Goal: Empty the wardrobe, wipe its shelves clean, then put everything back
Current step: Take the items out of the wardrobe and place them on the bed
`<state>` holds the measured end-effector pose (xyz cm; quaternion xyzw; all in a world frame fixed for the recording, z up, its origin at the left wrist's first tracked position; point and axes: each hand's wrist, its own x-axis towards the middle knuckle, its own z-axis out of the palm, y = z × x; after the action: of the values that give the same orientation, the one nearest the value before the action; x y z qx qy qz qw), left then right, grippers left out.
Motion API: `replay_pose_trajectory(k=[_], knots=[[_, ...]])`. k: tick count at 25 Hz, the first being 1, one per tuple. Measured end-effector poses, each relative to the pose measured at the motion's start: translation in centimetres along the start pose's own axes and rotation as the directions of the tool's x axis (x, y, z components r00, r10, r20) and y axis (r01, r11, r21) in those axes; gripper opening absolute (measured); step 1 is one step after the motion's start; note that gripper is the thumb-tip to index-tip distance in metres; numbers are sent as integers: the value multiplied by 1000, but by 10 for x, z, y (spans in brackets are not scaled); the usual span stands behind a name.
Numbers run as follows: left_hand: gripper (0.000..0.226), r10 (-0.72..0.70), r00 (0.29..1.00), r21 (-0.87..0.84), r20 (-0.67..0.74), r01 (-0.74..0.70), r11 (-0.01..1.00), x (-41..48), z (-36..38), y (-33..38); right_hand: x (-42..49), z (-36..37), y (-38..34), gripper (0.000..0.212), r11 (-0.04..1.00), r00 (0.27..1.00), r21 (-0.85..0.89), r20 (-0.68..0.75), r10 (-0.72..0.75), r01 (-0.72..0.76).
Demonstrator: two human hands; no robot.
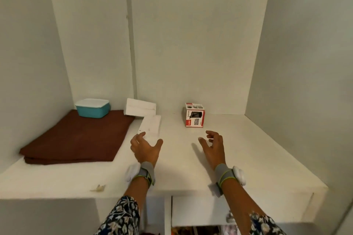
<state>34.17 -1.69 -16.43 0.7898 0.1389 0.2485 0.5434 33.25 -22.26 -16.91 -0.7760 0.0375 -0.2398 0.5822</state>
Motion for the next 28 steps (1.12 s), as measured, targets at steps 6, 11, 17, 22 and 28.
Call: replay_pose_trajectory(k=[6,11,17,22,28], knots=[[96,40,999,124,14,-42,991,78,43,-29,71,61,8,66,996,997,-92,-81,4,-11],[89,32,999,103,13,-33,994,111,62,-34,136,103,22,105,994,976,-90,-214,41,-62],[70,-13,999,20,33,12,1000,121,64,-29,186,135,43,120,977,940,-22,-277,200,-214],[62,-82,996,-185,43,89,979,125,57,-27,188,137,44,109,984,942,75,-285,177,-162],[34,-191,975,-415,114,222,883,127,51,-24,175,148,39,106,957,983,281,-141,117,-74]])
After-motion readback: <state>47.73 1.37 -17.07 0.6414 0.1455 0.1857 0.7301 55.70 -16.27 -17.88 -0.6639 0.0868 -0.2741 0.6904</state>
